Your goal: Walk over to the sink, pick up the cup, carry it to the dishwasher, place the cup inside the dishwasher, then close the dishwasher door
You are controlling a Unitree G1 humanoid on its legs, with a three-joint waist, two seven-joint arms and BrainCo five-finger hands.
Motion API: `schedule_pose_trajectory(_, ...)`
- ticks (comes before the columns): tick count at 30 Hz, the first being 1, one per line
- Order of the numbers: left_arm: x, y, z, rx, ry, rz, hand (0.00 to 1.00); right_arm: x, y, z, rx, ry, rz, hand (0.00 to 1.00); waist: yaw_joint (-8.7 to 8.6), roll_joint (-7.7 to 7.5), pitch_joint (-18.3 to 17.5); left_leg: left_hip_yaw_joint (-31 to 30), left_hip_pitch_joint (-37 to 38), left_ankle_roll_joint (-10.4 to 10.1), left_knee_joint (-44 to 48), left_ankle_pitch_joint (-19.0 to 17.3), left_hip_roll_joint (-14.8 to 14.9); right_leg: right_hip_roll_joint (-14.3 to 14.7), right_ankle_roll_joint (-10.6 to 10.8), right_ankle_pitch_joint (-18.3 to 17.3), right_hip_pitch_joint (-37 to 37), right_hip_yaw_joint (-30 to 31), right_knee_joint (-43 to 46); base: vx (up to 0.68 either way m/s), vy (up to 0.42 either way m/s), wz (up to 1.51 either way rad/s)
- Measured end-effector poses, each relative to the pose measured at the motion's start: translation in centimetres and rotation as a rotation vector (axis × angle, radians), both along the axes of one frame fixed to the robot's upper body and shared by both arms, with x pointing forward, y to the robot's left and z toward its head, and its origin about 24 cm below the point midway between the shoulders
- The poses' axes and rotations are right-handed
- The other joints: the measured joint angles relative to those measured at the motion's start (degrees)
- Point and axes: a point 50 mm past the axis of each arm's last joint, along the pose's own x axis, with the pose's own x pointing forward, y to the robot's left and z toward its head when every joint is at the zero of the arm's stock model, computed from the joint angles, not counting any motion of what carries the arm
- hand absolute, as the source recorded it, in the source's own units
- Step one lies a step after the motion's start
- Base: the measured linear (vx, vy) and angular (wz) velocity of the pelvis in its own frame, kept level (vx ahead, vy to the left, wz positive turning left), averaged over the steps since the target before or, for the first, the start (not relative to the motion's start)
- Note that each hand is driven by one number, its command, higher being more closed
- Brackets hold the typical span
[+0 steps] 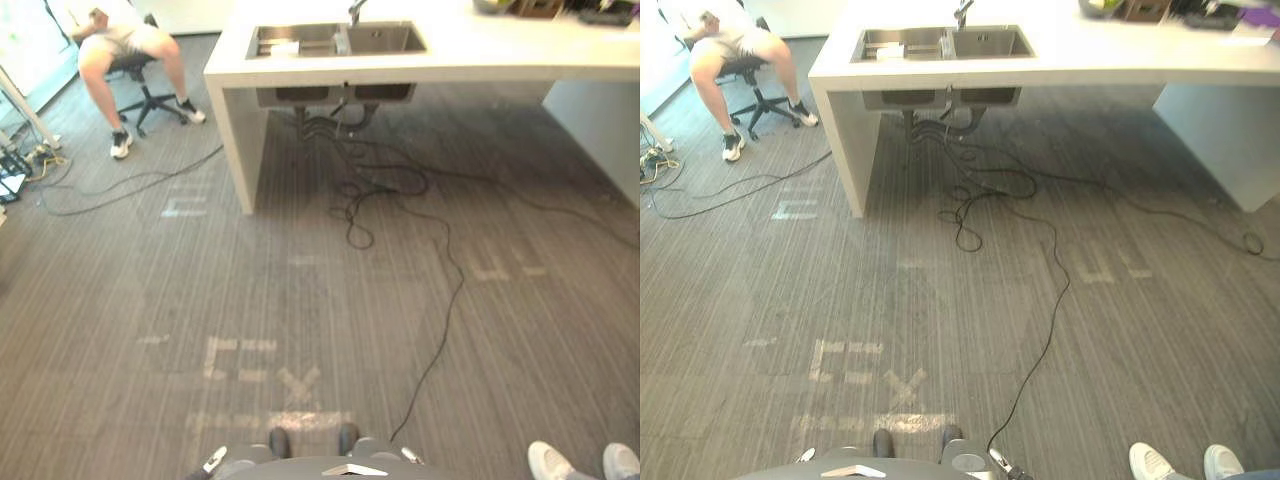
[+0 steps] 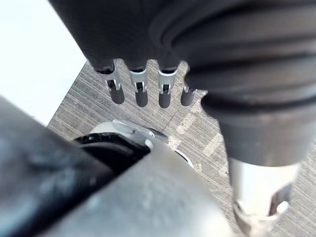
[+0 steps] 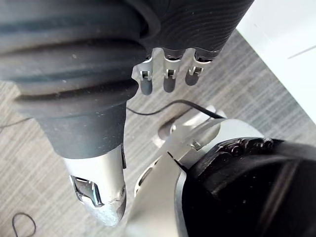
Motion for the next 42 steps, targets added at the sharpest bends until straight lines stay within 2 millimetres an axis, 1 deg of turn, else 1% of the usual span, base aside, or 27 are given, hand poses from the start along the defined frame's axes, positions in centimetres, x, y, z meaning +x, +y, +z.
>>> schedule_pose_trajectory(1, 0.3, -0.4, 0.0, -0.026, -0.030, 0.007, 0.00, 0.1, -0.2, 0.1, -0.010, -0.014, -0.019, 0.00, -0.19, 0.40, 0.4, 0.0, 0.9, 0.1, -0.7, 0.9, 0.3, 0.2, 0.3, 0.1, 1.2, -0.7, -1.0, 0.08, -0.010, 0.11)
schedule_pose_trajectory(3, 0.4, -0.6, 0.0, -0.038, -0.043, 0.007, 0.00, 0.4, -0.2, 0.1, -0.020, -0.038, -0.036, 0.00, -0.55, 0.62, 0.5, 0.1, 1.9, -0.3, -0.8, 2.3, 0.8, 0.7, 0.8, -0.1, 2.8, -1.3, -1.7, 0.17, -0.027, 0.13)
schedule_pose_trajectory(4, 0.3, -0.4, 0.0, -0.033, -0.041, 0.010, 0.00, 0.8, -0.1, 0.2, -0.037, -0.063, -0.038, 0.00, -0.69, 0.32, 0.5, 0.0, 3.1, 0.3, -1.1, 2.6, 1.2, 1.0, 0.9, -0.3, 4.1, -2.0, -2.2, 0.23, -0.041, 0.10)
schedule_pose_trajectory(6, 0.4, -0.2, 0.1, -0.024, -0.052, 0.006, 0.00, 1.4, -0.1, 0.3, -0.054, -0.092, -0.035, 0.00, -0.65, -0.07, 0.7, -0.1, 4.1, 0.7, -2.1, 3.2, 1.1, 1.2, 1.0, -0.4, 5.0, -2.5, -2.7, 0.17, -0.025, 0.10)
schedule_pose_trajectory(7, 0.8, -0.2, 0.1, -0.017, -0.072, 0.000, 0.00, 2.4, -0.3, 0.5, -0.066, -0.127, -0.045, 0.00, -0.57, -0.05, 0.8, -0.2, 4.2, 0.9, -2.6, 3.5, 1.1, 1.2, 1.1, -0.4, 5.2, -2.7, -3.0, 0.11, -0.008, 0.05)
schedule_pose_trajectory(9, 1.4, 0.2, 0.4, 0.011, -0.108, -0.043, 0.00, 4.1, 0.2, 0.9, -0.062, -0.184, -0.040, 0.00, -0.50, -0.62, 1.3, -0.2, 4.3, 0.8, -2.6, 3.6, 1.0, 1.1, 1.4, -0.5, 5.5, -2.7, -3.2, 0.12, -0.004, 0.02)
schedule_pose_trajectory(11, 3.4, 0.6, 1.0, 0.083, -0.205, -0.100, 0.00, 6.9, 0.5, 2.1, -0.062, -0.293, -0.025, 0.00, -0.41, -1.40, 1.8, -0.4, 5.5, 0.5, -2.6, 3.5, 0.8, 1.0, 1.8, -0.8, 7.1, -3.6, -3.3, 0.07, 0.002, 0.13)
schedule_pose_trajectory(12, 3.9, 0.7, 1.2, 0.104, -0.227, -0.110, 0.00, 7.4, 0.4, 2.3, -0.062, -0.317, -0.020, 0.00, -0.37, -1.43, 1.8, -0.6, 5.7, 0.4, -2.6, 3.4, 0.7, 0.9, 1.9, -0.9, 7.2, -3.7, -3.3, 0.01, 0.009, 0.16)
schedule_pose_trajectory(14, 6.7, -0.3, 2.0, 0.153, -0.333, -0.155, 0.00, 9.4, 0.5, 3.4, -0.017, -0.433, 0.024, 0.00, -0.13, -1.37, 1.9, -1.3, 5.6, 0.0, -2.6, 3.1, 0.6, 0.7, 2.1, -0.9, 7.4, -4.2, -3.4, -0.02, 0.012, 0.12)
schedule_pose_trajectory(15, 7.5, -0.6, 2.2, 0.159, -0.352, -0.175, 0.00, 9.6, 0.6, 3.5, -0.006, -0.451, 0.034, 0.00, -0.13, -1.34, 1.9, -1.5, 5.6, 0.0, -2.6, 3.1, 0.5, 0.7, 2.1, -0.9, 7.4, -4.3, -3.4, -0.03, 0.007, 0.10)
schedule_pose_trajectory(17, 9.2, -1.7, 2.7, 0.210, -0.391, -0.259, 0.00, 9.7, 0.9, 3.5, 0.025, -0.459, 0.061, 0.00, -0.43, -1.31, 1.9, -1.7, 5.6, 0.0, -2.7, 3.1, 0.5, 0.6, 2.1, -1.0, 7.5, -4.8, -3.4, -0.07, 0.002, 0.07)
schedule_pose_trajectory(19, 9.7, -2.3, 2.8, 0.238, -0.389, -0.278, 0.00, 9.2, 0.9, 3.3, 0.038, -0.446, 0.078, 0.00, -0.71, -1.08, 2.0, -1.6, 5.7, 0.0, -3.2, 3.3, 0.5, 0.7, 2.0, -1.0, 7.4, -4.9, -3.4, -0.06, 0.000, 0.01)
schedule_pose_trajectory(20, 9.6, -2.4, 2.8, 0.242, -0.386, -0.284, 0.00, 9.2, 0.8, 3.3, 0.039, -0.445, 0.087, 0.00, -0.76, -0.96, 2.0, -1.6, 5.8, -0.1, -3.6, 3.4, 0.5, 0.7, 2.0, -0.9, 7.2, -4.9, -3.3, -0.05, -0.001, 0.00)
schedule_pose_trajectory(23, 9.6, -2.3, 2.8, 0.266, -0.372, -0.283, 0.00, 7.8, 0.3, 2.9, 0.023, -0.402, 0.113, 0.00, -0.84, -0.85, 2.0, -1.6, 5.9, 0.7, -4.5, 4.2, 0.5, 0.8, 1.9, -0.9, 6.9, -5.0, -3.3, -0.03, -0.001, 0.00)
schedule_pose_trajectory(25, 9.0, -2.1, 2.4, 0.297, -0.334, -0.314, 0.00, 7.2, 0.2, 2.7, 0.020, -0.385, 0.130, 0.00, -0.74, -0.89, 2.0, -1.4, 6.0, 0.9, -4.5, 4.3, 0.5, 0.8, 1.9, -0.8, 6.9, -4.8, -3.3, 0.00, 0.002, -0.02)
schedule_pose_trajectory(29, 8.7, -1.9, 2.3, 0.375, -0.296, -0.393, 0.00, 6.8, 0.5, 2.4, 0.023, -0.366, 0.154, 0.00, -0.50, -0.89, 2.0, -0.2, 6.7, 0.9, -4.9, 4.3, 0.5, 0.8, 1.9, -0.8, 7.0, -3.8, -3.2, -0.01, 0.006, -0.11)
schedule_pose_trajectory(32, 8.4, -1.6, 2.1, 0.438, -0.272, -0.467, 0.00, 6.5, 0.7, 2.1, -0.005, -0.344, 0.220, 0.00, -0.57, -0.90, 1.9, 0.1, 6.9, 1.3, -5.6, 4.5, 0.5, 0.9, 1.9, -0.8, 6.6, -3.4, -3.1, 0.00, 0.001, -0.10)
schedule_pose_trajectory(35, 8.2, -1.3, 2.0, 0.491, -0.269, -0.570, 0.00, 6.7, 0.5, 2.3, -0.039, -0.361, 0.244, 0.00, -0.43, -0.96, 1.9, 1.1, 6.0, 1.3, -5.7, 4.5, 0.5, 0.8, 2.2, -1.0, 4.8, -2.4, -1.7, 0.00, 0.007, -0.14)
schedule_pose_trajectory(36, 8.2, -1.3, 2.0, 0.492, -0.267, -0.576, 0.00, 6.7, 0.5, 2.3, -0.051, -0.364, 0.247, 0.00, -0.40, -0.96, 1.9, 1.3, 5.8, 1.4, -5.7, 4.5, 0.5, 0.8, 2.2, -1.2, 4.3, -2.1, -1.2, 0.01, 0.012, -0.20)
schedule_pose_trajectory(39, 7.7, -1.2, 1.7, 0.478, -0.248, -0.571, 0.00, 7.0, 0.6, 2.4, -0.082, -0.384, 0.237, 0.00, -0.46, -1.17, 1.9, 1.8, 5.7, 2.1, -5.2, 4.1, 0.2, -0.4, 2.7, -4.2, 1.6, -1.8, 4.6, 0.01, 0.011, -0.05)
schedule_pose_trajectory(40, 7.6, -1.1, 1.7, 0.469, -0.259, -0.561, 0.00, 7.0, 0.8, 2.4, -0.084, -0.387, 0.228, 0.00, -0.44, -1.58, 2.0, 2.2, 5.4, 2.5, -4.2, 3.4, -0.1, -1.3, 3.8, -5.7, -0.1, -1.8, 8.2, 0.01, 0.030, -0.10)
schedule_pose_trajectory(41, 7.7, -1.1, 1.8, 0.463, -0.269, -0.553, 0.00, 7.1, 0.9, 2.4, -0.086, -0.387, 0.217, 0.00, -0.28, -1.61, 2.0, 2.7, 5.1, 2.8, -3.5, 2.9, -0.1, -1.7, 4.5, -6.1, -1.2, -1.8, 10.2, 0.00, 0.047, -0.31)
schedule_pose_trajectory(42, 7.8, -1.1, 1.8, 0.458, -0.286, -0.533, 0.00, 7.4, 1.2, 2.4, -0.085, -0.394, 0.194, 0.00, 0.22, -1.58, 2.1, 3.4, 4.3, 3.3, -2.3, 1.8, 0.1, -2.4, 4.9, -6.4, -4.1, -1.9, 15.1, -0.06, 0.056, -0.44)
